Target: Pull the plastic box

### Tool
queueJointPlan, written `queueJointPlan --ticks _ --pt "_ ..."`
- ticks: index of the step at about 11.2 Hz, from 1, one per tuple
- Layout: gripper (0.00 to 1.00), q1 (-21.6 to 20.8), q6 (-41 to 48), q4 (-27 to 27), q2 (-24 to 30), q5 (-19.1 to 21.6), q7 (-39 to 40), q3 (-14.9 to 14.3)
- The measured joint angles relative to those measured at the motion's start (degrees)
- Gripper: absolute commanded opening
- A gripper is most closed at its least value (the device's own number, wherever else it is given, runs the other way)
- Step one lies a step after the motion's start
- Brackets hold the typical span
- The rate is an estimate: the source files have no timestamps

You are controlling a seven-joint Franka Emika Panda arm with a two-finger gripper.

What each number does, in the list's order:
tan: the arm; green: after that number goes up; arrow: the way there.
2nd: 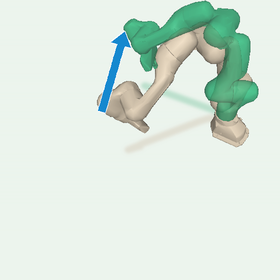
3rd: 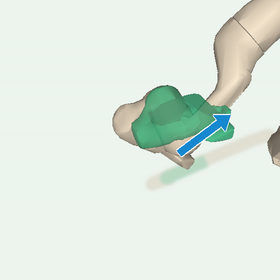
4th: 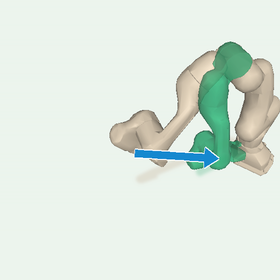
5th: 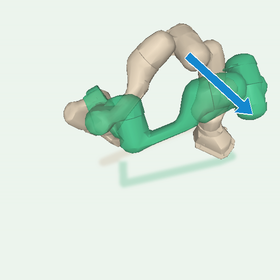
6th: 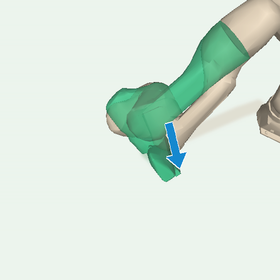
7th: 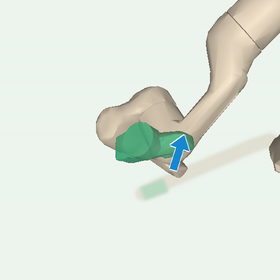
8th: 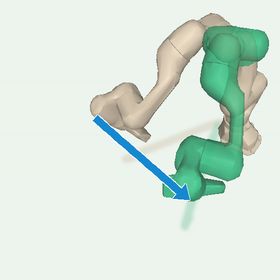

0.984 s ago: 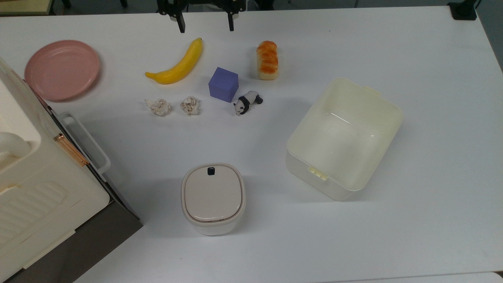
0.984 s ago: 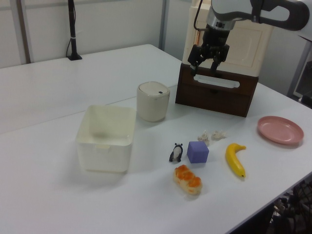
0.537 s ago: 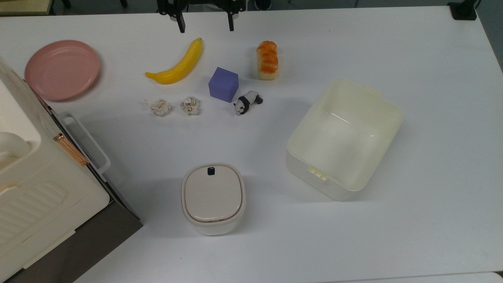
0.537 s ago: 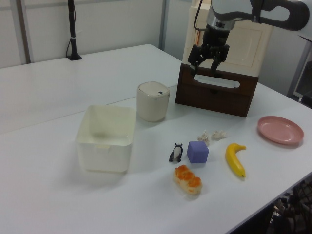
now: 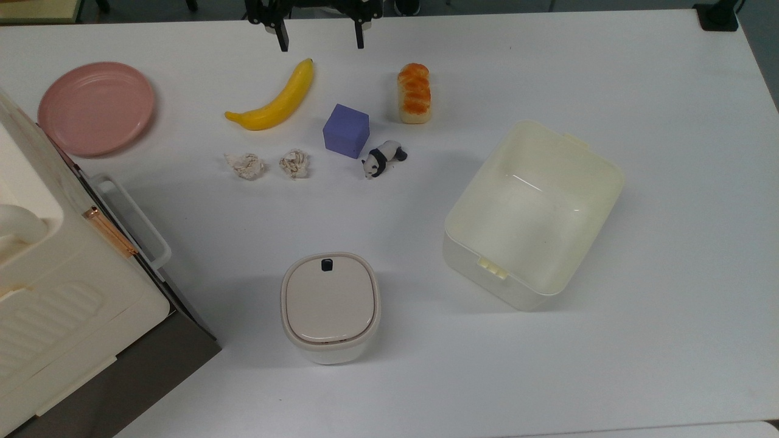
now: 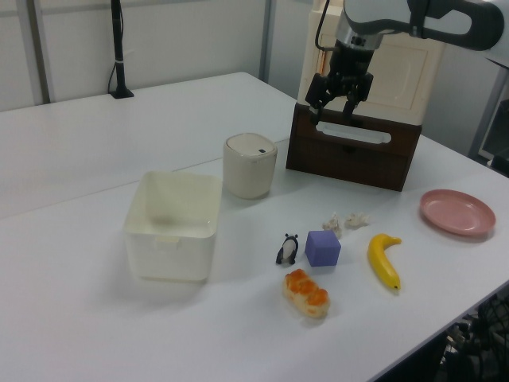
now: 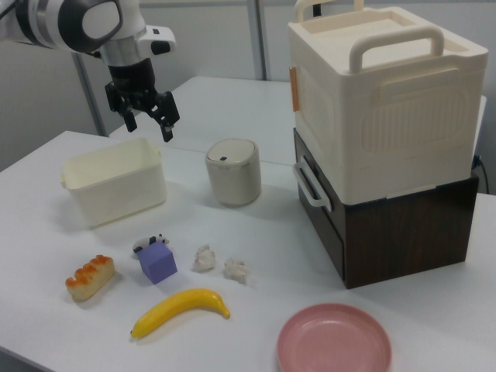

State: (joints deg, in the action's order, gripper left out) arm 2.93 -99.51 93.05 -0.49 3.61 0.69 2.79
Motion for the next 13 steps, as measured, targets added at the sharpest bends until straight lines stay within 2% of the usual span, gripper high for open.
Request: queueJointPlan --ticks 5,9,13 --pt "1.00 -0.9 0.0 0.5 -0.5 0.0 3.0 0.7" --pt "1.00 -1.6 0.0 0.6 -0.6 0.0 2.5 1.1" --pt "1.00 -6.0 -1.2 0.8 -4.1 -0.1 4.0 1.7"
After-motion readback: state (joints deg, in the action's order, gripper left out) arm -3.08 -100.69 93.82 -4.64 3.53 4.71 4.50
